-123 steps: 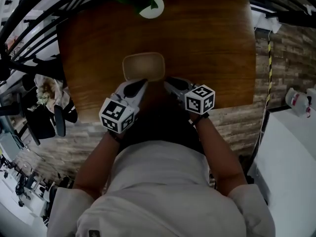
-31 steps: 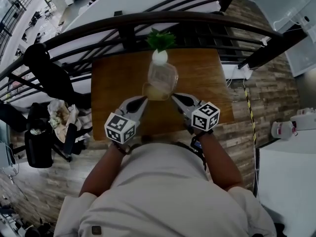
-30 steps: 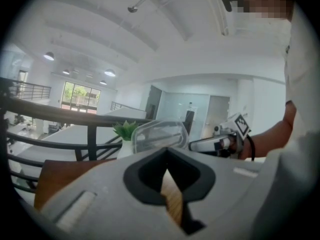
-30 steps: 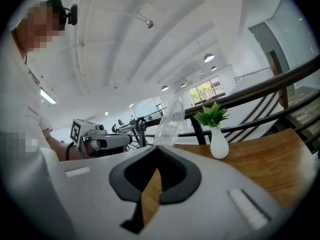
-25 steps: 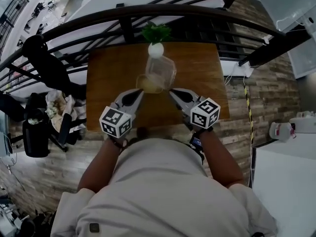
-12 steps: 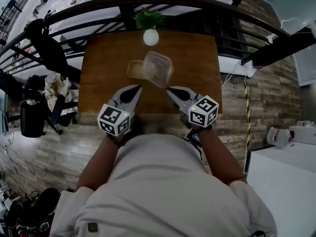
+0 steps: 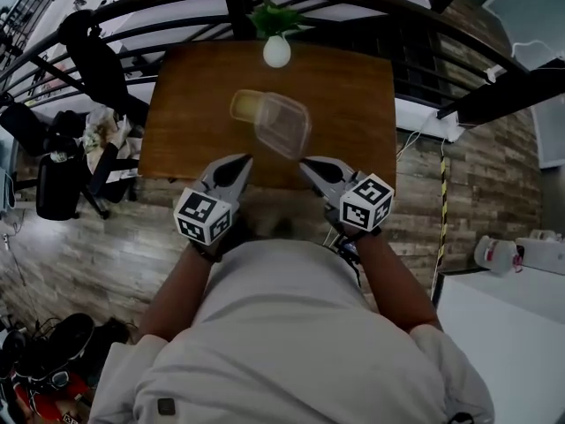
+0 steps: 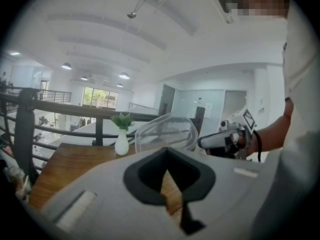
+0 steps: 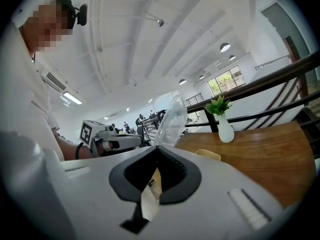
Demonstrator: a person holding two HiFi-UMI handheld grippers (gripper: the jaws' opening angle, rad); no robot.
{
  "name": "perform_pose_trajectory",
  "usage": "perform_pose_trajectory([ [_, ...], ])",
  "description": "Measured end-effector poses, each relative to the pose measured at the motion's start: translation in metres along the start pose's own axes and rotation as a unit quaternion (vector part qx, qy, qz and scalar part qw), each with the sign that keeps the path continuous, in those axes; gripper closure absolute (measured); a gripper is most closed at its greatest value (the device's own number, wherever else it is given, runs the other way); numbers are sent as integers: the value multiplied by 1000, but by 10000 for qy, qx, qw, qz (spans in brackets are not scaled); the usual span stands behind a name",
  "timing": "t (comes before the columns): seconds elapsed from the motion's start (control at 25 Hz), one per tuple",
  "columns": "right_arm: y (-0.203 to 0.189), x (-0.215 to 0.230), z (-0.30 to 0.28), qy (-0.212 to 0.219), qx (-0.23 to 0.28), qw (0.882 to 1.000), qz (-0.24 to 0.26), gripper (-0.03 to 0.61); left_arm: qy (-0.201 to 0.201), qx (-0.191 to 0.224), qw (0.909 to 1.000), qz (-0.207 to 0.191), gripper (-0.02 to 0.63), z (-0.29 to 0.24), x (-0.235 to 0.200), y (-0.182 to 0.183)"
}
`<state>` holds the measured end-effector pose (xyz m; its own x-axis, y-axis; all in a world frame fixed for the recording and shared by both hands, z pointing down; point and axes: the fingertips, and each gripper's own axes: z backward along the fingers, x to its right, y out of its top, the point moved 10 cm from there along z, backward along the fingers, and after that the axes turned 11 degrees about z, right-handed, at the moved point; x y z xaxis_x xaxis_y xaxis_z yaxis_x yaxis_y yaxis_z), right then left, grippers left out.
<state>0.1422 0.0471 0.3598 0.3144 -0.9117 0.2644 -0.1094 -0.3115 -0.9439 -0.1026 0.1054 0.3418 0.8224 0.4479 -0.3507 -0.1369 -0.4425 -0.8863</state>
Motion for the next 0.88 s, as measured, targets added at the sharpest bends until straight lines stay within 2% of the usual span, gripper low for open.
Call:
perform_pose_trajectory([
  [0.44,-15,-52,-7,-75,56,9999,-45,572,-162,-75,9998,-2,611,42,2,-24],
  [0.88,-20,-138,-19,-335,112,9994,39,572,-354,-99,9993,-22,611,131,-1,-41],
])
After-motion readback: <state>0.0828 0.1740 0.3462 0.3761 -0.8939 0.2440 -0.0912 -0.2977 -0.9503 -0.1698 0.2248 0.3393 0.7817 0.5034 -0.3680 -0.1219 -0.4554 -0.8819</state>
